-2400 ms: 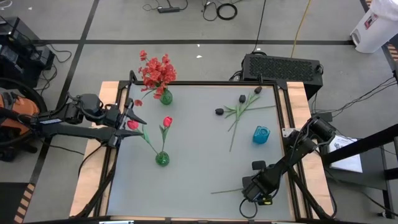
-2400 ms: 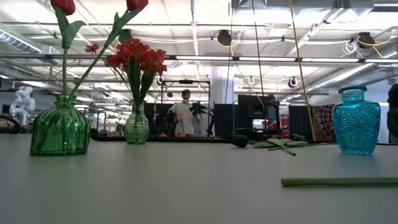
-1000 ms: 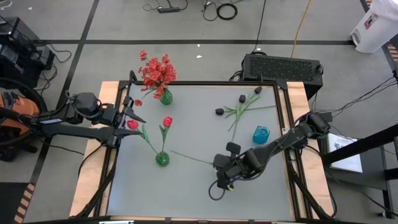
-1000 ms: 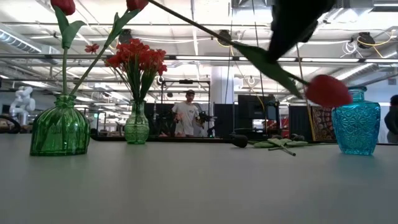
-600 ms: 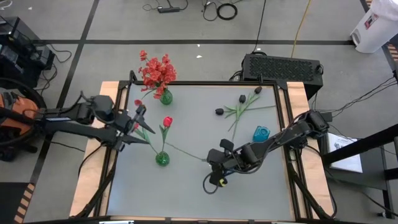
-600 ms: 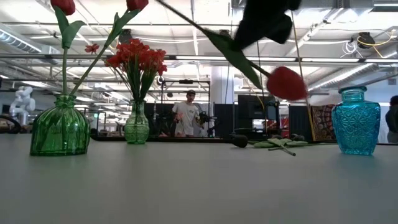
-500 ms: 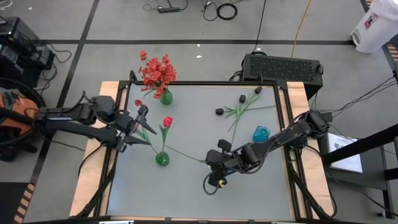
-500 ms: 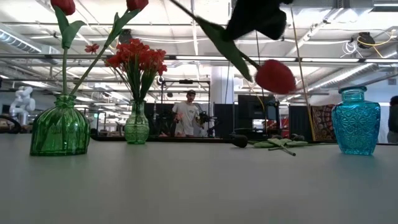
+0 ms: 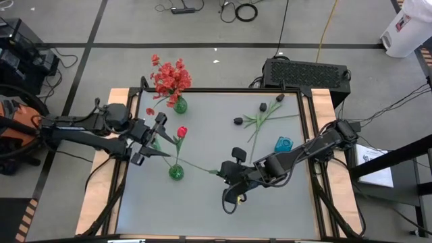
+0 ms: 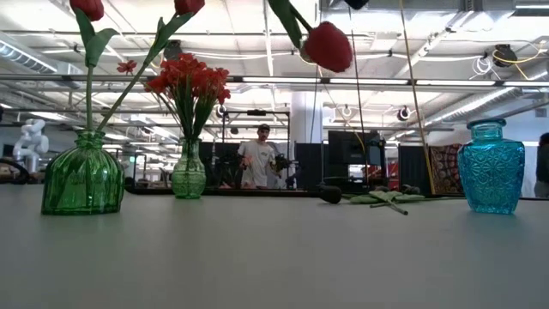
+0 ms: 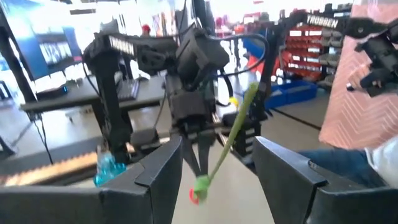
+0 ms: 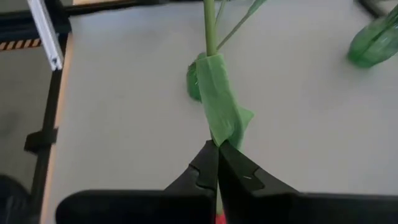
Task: Sort flowers into vase by color
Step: Put the red flower into the bottom green vase
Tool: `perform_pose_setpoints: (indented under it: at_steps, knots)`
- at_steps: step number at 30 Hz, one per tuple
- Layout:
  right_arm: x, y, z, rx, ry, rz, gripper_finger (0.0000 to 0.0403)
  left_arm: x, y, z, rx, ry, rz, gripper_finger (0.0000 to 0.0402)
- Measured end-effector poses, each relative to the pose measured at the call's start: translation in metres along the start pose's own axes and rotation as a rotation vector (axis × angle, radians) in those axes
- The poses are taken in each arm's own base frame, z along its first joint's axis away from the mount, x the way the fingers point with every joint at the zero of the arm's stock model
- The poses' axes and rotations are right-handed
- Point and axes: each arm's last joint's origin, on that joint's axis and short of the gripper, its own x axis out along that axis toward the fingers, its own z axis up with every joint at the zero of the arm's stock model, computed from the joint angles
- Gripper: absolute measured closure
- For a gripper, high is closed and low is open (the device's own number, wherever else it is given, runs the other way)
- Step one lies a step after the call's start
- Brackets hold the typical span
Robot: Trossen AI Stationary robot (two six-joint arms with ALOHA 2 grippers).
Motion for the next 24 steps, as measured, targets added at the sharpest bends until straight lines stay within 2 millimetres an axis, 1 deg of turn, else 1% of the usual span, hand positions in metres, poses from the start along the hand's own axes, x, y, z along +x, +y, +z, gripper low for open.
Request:
perform_pose_setpoints:
  at_steps: [3, 9, 17, 24]
  knots:
    - [-0.001, -0.002, 0.005, -0.014, -0.025, -0.026, 0.0403, 0.003, 0.002, 0.004, 0.021, -0.045, 0.007, 0.0199]
    - [0.004, -0.014, 0.012, -0.009, -0.045, -0.081, 0.0403, 0.009, 0.006, 0.009, 0.052, -0.113, 0.019, 0.0199]
    - [0.011, -0.027, 0.024, -0.030, -0.096, -0.096, 0.0403, 0.021, 0.010, 0.003, 0.047, -0.101, 0.017, 0.0199]
    - [0.013, -0.032, 0.031, -0.058, -0.135, -0.098, 0.0403, 0.023, 0.012, 0.003, 0.055, -0.113, 0.019, 0.0199]
